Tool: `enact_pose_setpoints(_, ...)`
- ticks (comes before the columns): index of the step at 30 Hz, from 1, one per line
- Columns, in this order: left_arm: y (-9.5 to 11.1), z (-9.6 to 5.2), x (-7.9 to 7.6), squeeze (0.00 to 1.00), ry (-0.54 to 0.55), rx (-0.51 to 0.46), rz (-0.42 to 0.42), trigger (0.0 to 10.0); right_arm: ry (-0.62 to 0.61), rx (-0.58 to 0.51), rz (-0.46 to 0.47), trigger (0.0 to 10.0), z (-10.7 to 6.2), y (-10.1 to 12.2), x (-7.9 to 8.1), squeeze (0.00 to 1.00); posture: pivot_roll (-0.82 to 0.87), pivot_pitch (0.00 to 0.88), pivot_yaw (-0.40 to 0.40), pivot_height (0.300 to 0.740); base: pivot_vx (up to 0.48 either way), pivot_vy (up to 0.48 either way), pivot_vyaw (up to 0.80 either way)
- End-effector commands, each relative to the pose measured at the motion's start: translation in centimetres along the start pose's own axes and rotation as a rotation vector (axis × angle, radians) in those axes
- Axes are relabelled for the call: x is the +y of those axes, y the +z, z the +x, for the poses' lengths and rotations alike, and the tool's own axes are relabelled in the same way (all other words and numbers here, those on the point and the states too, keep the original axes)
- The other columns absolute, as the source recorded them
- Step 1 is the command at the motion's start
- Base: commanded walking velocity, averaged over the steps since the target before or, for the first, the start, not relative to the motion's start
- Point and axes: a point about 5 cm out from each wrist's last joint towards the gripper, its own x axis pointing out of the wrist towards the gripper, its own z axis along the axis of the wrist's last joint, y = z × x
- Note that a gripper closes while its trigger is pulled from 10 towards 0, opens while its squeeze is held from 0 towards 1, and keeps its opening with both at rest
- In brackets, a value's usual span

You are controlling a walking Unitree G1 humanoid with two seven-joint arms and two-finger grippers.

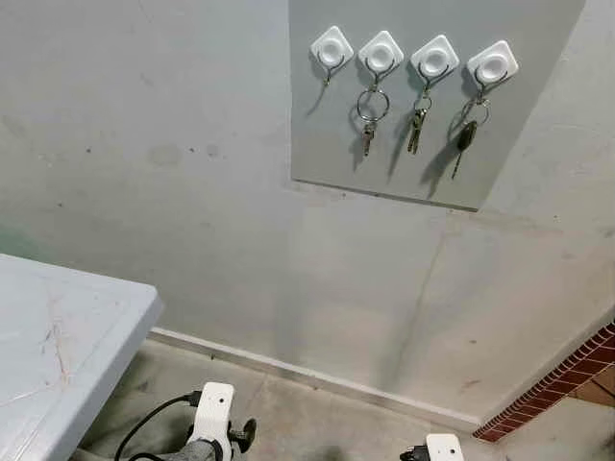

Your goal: Hang keys on a hook

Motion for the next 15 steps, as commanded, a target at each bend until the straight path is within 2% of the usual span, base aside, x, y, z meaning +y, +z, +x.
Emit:
enact_pose_setpoints(1,0.02,-0.02,0.26,0.0,0.001,0.005,0.007,10.0,-0.002,-0.002,0.002,10.0,0.08,0.25,0.0,0.0,-0.04,0.0,0.016,0.74,0.0,0.0,0.0)
enact_pose_setpoints(15,-0.07,-0.05,0.42,0.0,0.009,0.013,0.01,10.0,-0.022,-0.002,0.019,10.0,0.06,0.24,-0.2,0.0,-0.04,0.0,0.016,0.74,0.0,0.0,0.0)
